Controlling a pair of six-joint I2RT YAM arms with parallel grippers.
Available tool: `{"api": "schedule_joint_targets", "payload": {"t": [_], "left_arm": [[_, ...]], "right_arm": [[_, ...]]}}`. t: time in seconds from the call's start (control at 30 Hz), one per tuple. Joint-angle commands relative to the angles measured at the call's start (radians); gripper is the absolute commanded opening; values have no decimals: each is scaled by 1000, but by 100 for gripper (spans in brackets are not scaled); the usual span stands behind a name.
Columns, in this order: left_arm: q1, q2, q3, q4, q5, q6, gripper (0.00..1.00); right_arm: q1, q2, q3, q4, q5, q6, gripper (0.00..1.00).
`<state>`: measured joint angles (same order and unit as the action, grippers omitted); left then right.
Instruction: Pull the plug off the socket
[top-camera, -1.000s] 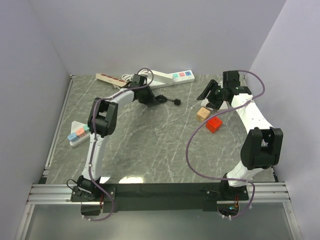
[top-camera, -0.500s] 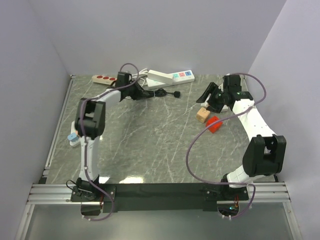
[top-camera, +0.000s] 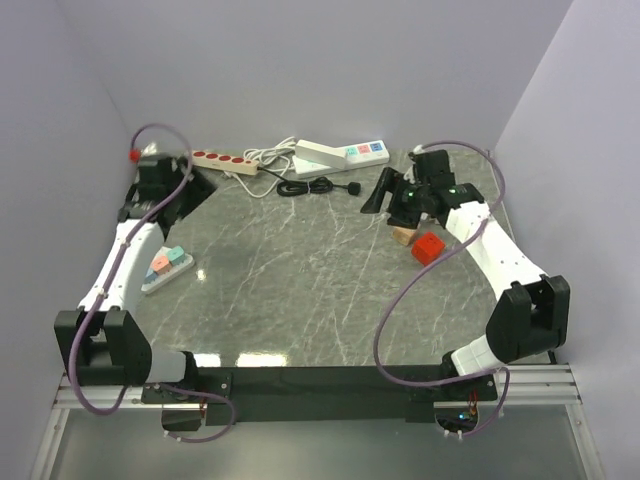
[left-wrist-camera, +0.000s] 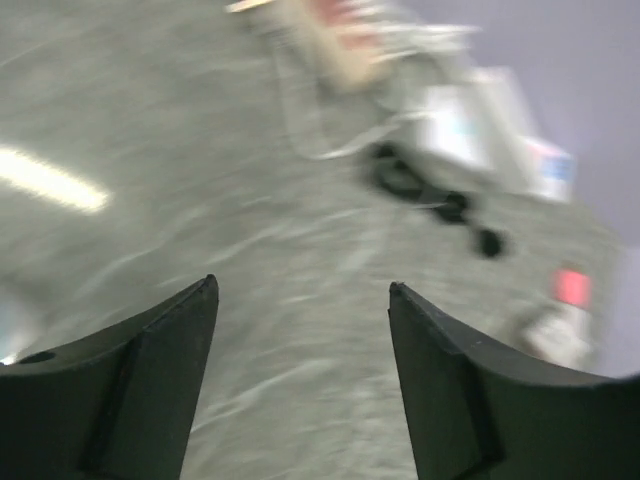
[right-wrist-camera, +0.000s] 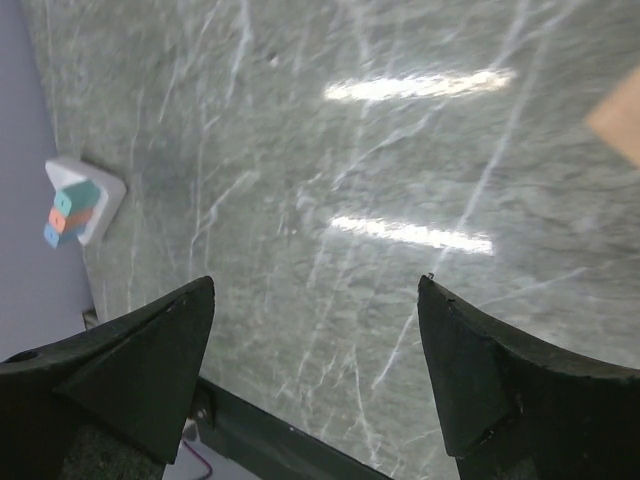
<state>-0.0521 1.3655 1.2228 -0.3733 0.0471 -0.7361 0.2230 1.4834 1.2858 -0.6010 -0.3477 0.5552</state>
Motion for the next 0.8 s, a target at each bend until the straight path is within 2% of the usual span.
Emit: {"api": "schedule_joint_targets", "payload": {"t": [0.0,0.13,0.27,0.4,0.5,0.77], "left_arm": [[133,-51,-161,-131,-63,52,75],[286,-169,-261,-96,-56,95,80],[395,-213,-316,-62,-56,142,85],[510,-206,-345,-46,11,144,86],[532,-194,-370,-23,-6,127,86],[595,-33,-399,0,-20,135,79]], "right_arm": [[74,-23,52,-6,9,-21,89],[131,-34,26,16,9,-12,89],[165,-41,-20,35,7,-9,90],[179,-38,-42,49,-4,-9,90],[184,-31,-37,49,-10,-12,90],[194,-12,0,29,-22,-26,90]]}}
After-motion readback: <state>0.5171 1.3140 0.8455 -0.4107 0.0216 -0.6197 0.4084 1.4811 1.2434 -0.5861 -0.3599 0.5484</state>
